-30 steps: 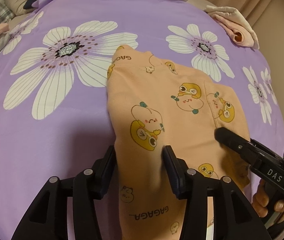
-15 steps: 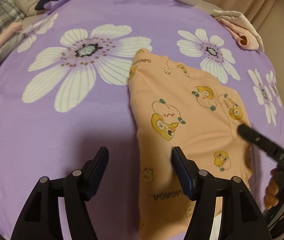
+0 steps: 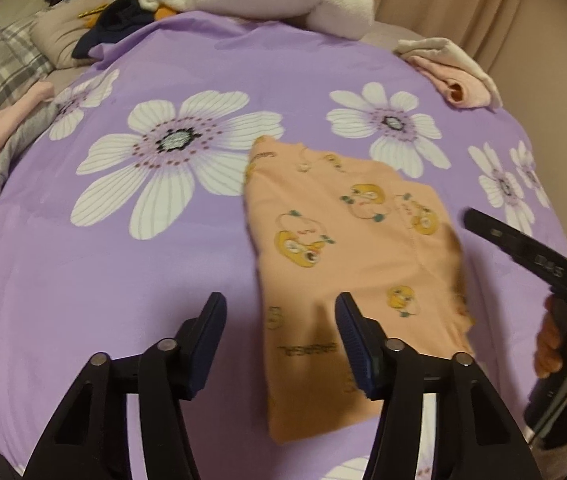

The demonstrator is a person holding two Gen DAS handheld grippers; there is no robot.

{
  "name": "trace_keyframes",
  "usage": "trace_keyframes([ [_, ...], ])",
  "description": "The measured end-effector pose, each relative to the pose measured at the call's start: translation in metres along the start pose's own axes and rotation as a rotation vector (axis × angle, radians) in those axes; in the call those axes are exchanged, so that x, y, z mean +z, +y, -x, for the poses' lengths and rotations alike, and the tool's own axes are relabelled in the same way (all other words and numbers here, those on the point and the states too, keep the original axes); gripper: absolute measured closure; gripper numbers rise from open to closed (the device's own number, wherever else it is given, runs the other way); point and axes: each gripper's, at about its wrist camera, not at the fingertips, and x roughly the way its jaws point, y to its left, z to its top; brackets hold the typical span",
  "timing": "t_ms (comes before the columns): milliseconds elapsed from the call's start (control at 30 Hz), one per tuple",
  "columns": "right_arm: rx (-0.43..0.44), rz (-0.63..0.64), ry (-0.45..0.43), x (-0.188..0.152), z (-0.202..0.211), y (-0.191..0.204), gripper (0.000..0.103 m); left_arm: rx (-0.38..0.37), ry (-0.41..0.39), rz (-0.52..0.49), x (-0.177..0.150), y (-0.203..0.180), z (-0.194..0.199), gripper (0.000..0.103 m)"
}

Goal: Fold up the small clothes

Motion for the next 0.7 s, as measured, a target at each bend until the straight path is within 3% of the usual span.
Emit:
trace_keyframes([
  [200,0.065,0.083,0.032,0.010,-0.028,0.029,0.078,-0.023,0.017,-0.045,-0.008,-0.018,-0.006,0.051],
  [367,-0.010,0.048,0.151,0.008,-0.068,0.023,0.083,0.005,0.069,-0.072,-0.018,-0.021,-0.025,0.051],
  [467,-0.006,0.023,0.151,0.006,-0.069,0.018,0.085,0.013,0.077,-0.069,-0.019,-0.018,-0.028,0.051],
  [600,0.029,0.029,0.122,0.004,-0.050,0.022,0.078,0.003,0.054,-0.028,-0.010,-0.014,-0.021,0.050],
  [633,0.041,0.041,0.112,0.003,-0.045,0.024,0.074,0.004,0.049,-0.016,-0.008,-0.012,-0.021,0.050],
  [700,0.071,0.060,0.097,-0.003,-0.031,0.026,0.056,0.002,0.041,0.008,0.000,-0.009,-0.021,0.046],
])
